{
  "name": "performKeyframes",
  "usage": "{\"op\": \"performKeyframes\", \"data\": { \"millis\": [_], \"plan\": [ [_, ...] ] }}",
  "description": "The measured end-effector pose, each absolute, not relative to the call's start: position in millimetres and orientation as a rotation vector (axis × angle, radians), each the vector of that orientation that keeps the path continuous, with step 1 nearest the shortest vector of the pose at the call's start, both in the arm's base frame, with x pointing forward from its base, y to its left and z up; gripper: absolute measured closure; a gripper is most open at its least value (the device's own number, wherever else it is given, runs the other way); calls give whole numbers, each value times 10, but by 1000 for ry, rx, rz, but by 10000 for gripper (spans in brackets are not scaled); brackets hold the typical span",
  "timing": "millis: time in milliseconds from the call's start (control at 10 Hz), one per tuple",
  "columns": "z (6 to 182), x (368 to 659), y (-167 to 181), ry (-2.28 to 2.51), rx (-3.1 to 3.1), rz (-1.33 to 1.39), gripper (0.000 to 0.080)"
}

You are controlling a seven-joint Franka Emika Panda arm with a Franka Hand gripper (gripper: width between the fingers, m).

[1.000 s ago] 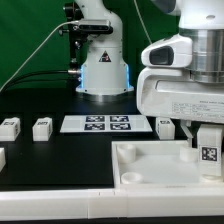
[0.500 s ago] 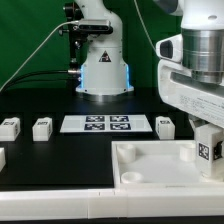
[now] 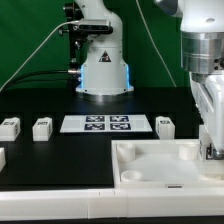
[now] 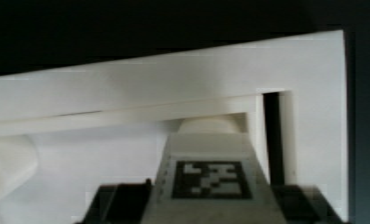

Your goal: Assemble one leg

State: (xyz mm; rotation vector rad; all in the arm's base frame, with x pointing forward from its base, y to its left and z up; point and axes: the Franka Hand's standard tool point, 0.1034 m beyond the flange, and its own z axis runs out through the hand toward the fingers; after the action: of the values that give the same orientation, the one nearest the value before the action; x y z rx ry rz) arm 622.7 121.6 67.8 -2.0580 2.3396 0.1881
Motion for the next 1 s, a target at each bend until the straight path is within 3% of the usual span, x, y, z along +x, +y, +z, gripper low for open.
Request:
{"op": "performKeyframes", "data": {
  "millis": [200, 400, 1000],
  "plan": [
    [673, 6220, 1223, 2304, -2098, 190, 501],
    [671, 6217, 1233, 2246, -2155, 190, 196],
    [664, 6212, 1241, 1364, -2759, 164, 150]
  ]
}}
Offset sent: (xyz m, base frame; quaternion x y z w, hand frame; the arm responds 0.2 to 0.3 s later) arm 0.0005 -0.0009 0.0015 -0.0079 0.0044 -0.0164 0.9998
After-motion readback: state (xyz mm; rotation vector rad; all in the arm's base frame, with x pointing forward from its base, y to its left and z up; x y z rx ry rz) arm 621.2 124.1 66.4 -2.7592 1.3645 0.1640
